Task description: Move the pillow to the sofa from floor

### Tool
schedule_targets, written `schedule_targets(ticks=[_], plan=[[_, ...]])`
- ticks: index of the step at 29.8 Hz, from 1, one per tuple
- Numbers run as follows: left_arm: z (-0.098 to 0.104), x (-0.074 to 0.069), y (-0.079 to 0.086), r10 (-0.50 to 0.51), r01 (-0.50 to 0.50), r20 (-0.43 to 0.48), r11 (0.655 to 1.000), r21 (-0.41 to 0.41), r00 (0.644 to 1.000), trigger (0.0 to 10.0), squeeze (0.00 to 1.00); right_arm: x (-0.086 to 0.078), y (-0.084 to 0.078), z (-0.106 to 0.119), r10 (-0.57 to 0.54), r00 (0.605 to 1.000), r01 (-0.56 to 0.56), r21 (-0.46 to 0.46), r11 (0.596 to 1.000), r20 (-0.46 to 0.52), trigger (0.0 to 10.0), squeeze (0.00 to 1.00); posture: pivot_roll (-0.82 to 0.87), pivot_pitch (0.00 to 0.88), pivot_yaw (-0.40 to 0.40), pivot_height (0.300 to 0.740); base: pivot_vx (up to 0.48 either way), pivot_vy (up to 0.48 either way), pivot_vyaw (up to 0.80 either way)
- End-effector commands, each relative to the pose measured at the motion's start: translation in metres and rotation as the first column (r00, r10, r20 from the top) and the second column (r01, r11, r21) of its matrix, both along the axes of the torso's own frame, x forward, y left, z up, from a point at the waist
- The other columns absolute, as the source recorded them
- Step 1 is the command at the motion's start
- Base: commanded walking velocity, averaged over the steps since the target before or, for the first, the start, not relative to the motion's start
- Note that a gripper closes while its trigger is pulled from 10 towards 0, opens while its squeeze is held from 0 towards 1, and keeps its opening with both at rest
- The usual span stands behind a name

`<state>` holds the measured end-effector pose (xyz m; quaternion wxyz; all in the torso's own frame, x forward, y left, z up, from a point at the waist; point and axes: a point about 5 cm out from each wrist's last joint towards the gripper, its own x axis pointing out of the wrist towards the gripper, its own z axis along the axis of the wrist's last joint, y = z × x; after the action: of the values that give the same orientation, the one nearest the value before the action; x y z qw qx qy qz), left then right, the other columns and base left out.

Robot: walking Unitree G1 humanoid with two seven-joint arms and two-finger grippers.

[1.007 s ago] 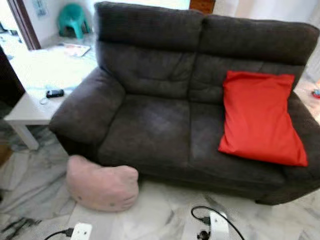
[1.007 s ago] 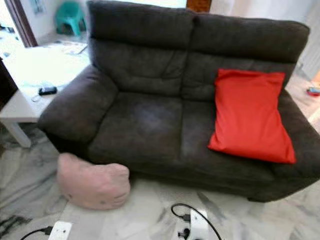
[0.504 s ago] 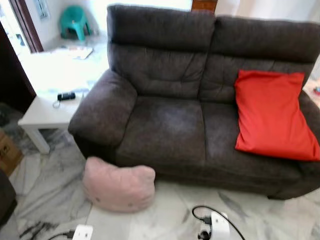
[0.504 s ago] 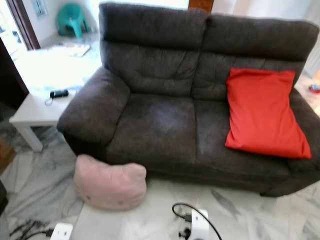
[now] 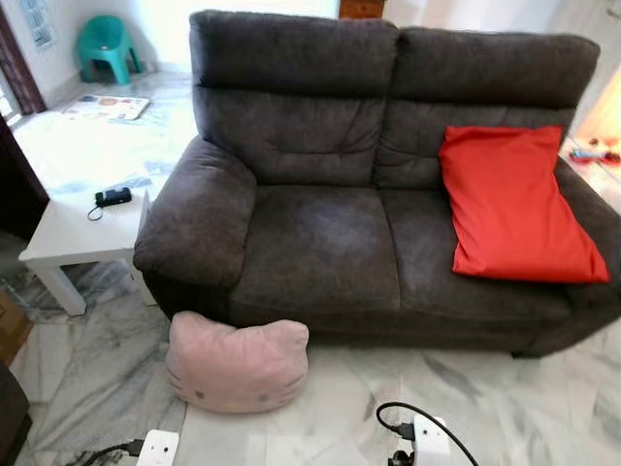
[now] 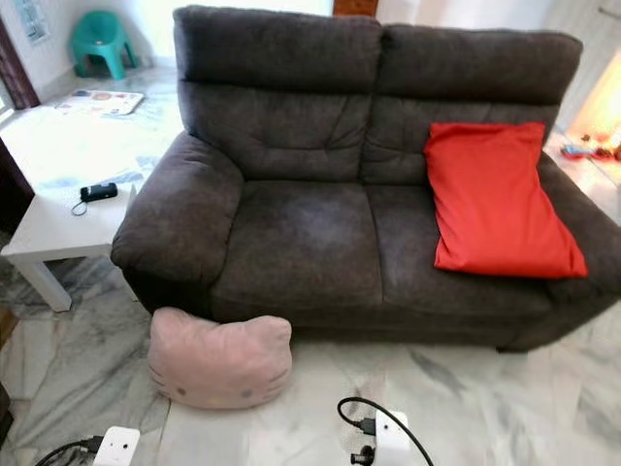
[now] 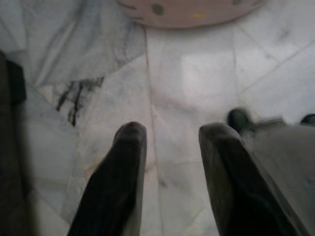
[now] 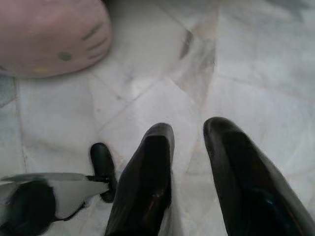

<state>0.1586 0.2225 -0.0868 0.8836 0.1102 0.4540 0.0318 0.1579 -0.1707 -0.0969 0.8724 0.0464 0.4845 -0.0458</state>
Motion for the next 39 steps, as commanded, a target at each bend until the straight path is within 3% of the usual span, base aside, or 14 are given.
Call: schedule_targets(ticks=[1,31,39], plan=[[-0.0016,-0.0062,0.0059,-0.004,0.005,-0.029,1.000,0.017,1.000,10.0,0.00,0.0046,0.0046,0.0016,-0.002,1.000,0.002,0.013,1.000,0.015,10.0,0.00,0.05,0.000,-0.044,0.740,0.000,0.349,0.00],[-0.0049,-0.0155,0.0079,0.013,-0.012,-0.059,1.000,0.020,0.998,10.0,0.00,0.0050,0.0044,0.0018,-0.007,1.000,0.006,0.019,1.000,0.019,10.0,0.00,0.06,0.000,-0.050,0.740,0.000,0.347,0.00],[-0.0049,-0.0151,0.0073,0.007,-0.006,-0.057,1.000,0.025,0.998,10.0,0.00,0.0052,0.0046,0.0019,-0.001,1.000,0.000,0.020,1.000,0.019,10.0,0.00,0.06,0.000,-0.049,0.740,0.000,0.000,0.00]])
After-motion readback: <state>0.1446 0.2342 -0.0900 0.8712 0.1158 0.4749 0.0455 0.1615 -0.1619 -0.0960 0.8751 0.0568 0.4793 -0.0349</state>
